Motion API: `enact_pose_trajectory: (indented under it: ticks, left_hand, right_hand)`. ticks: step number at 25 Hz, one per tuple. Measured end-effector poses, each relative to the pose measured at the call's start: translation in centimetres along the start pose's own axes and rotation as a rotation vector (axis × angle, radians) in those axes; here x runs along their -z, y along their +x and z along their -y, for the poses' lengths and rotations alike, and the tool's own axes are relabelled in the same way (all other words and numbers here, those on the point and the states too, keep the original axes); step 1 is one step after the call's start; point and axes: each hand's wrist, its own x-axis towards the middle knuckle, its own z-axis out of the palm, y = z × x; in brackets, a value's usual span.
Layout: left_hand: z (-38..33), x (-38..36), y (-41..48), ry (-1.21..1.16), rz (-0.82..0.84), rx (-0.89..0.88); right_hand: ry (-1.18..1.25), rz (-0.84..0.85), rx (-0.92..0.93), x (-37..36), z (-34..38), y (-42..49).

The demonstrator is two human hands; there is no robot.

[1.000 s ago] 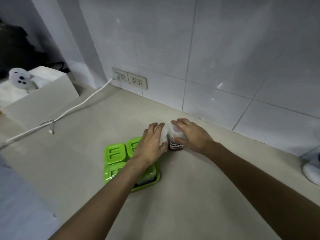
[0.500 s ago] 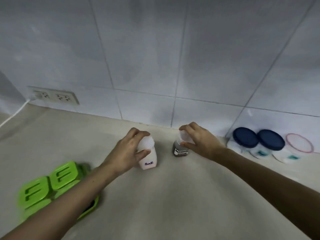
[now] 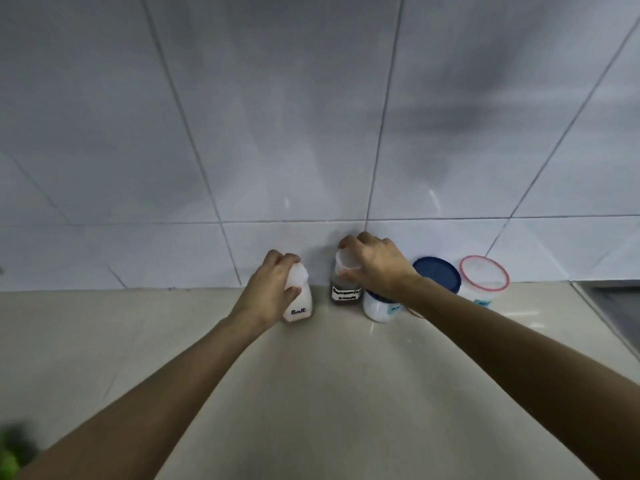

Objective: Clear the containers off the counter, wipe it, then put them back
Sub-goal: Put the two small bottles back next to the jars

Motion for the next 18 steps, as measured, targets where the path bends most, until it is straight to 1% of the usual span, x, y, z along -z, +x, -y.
enact_pose_trajectory:
  ticks: [4, 7, 9, 12, 16, 18]
  left_hand:
    - [1.4, -0.5, 0.7, -0.002, 0.004, 0.013]
    - [1.2, -0.7, 1.5, -0.064, -0.022, 0.016]
    - [-0.3, -1.0, 2.1, -0.075, -0.006, 0.013]
    - [-0.1, -1.5, 2.4, -0.081, -0.003, 0.022]
    - [-0.8, -2.6, 1.6, -0.135, -0.146, 0.002]
    - [-0.7, -3.3, -0.6, -0.194, -0.192, 0.006]
  right_hand:
    - [-0.009, 0.029, 0.038, -0.8, 2.0, 0.0]
    - [-0.019, -0.014, 0.047, -1.2, 2.6, -0.5]
    - [-0.020, -0.035, 0.051, -1.0, 1.7, -1.7]
    - [-0.016, -0.084, 0.070, -1.5, 1.2, -2.9]
    - [0.090, -0.252, -0.002, -2.0, -0.3, -5.5]
    - [0.121, -0.272, -0.005, -3.6, 0.2, -7.6]
